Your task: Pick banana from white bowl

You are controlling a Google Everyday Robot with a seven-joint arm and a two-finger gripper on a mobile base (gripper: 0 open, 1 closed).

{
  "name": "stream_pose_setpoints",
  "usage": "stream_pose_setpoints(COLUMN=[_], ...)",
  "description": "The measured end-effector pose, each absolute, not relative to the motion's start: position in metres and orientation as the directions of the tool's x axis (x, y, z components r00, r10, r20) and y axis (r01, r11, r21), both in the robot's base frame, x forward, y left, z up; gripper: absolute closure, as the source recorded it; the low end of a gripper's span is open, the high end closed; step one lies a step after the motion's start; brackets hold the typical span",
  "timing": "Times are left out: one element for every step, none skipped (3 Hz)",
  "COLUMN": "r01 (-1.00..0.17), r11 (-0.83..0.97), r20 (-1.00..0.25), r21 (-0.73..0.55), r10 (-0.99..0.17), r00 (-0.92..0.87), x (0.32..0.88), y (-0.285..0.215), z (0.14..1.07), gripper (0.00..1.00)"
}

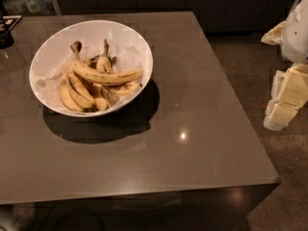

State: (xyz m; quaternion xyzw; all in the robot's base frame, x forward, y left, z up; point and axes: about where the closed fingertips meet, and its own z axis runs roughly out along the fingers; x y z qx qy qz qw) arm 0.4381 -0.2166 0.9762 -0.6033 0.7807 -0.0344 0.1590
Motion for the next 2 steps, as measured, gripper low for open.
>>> stream_pose_setpoints(r01=[-0.928, -0.927], r11=[0.269, 0.280], r20=[-0.202, -0.186], r21=[-0.257, -0.249], r10=[-0.954, -0.953], r00=[-0.221, -0.238], x=[0.441, 0.452], y=[-0.211, -0.192], z=[0.982, 0.994], gripper=[0.00, 0.00])
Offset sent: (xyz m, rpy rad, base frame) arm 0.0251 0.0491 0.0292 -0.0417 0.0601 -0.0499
